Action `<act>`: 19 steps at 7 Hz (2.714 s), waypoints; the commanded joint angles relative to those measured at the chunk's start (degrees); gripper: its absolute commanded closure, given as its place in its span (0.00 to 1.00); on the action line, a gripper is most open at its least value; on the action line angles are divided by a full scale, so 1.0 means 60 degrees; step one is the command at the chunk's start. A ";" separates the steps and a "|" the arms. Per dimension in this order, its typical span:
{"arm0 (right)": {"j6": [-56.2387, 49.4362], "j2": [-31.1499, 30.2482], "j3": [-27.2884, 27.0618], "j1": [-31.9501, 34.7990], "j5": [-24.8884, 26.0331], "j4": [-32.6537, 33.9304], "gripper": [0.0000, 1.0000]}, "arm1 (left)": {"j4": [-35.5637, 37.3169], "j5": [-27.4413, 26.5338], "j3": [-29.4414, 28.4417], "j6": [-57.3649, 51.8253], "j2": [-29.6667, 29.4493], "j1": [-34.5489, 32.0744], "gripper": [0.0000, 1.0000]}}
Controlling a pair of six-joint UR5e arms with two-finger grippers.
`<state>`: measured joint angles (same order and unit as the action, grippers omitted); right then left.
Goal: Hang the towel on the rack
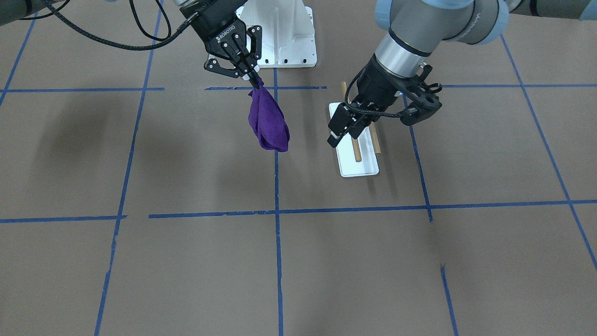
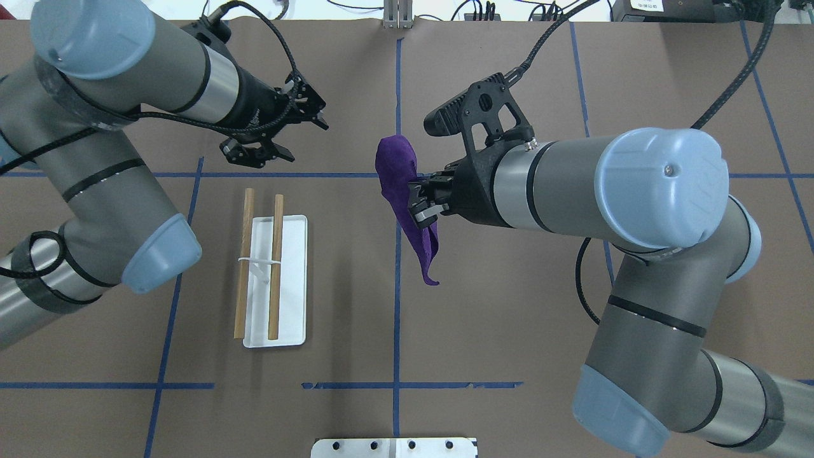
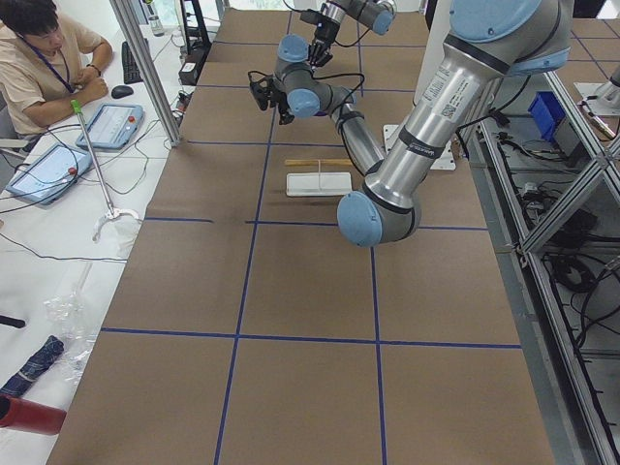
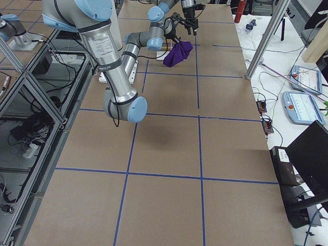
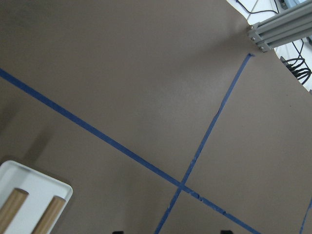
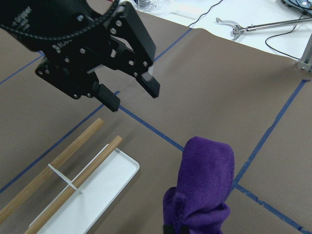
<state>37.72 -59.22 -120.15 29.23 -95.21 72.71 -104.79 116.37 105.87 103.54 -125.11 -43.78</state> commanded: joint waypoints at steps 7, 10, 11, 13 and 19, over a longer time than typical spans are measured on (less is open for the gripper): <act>-0.0325 -0.0060 0.0000 -0.0419 0.0400 -0.0237 1.00 | -0.1005 -0.0015 -0.0316 0.0849 -0.0697 0.0865 1.00; -0.0956 -0.0148 -0.0014 -0.0361 0.0297 -0.0252 0.01 | -0.1006 -0.0030 -0.0199 0.0733 -0.0595 0.0865 1.00; -0.0955 -0.0366 -0.0131 -0.0244 -0.0109 -0.0194 0.00 | -0.1006 -0.0044 -0.0156 0.0718 -0.0536 0.0836 1.00; -0.0984 -0.1214 -0.0059 0.1169 -0.1772 -0.0121 0.00 | -0.1006 -0.0015 0.0545 0.0032 0.0120 0.0807 1.00; -0.4854 -0.2722 0.0688 0.4819 -0.4127 0.3843 0.00 | -0.1021 0.0102 0.2201 -0.4599 0.2753 0.0660 1.00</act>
<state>17.18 -73.05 -116.30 54.15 -119.78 90.03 -110.78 116.93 117.45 84.73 -113.19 -39.69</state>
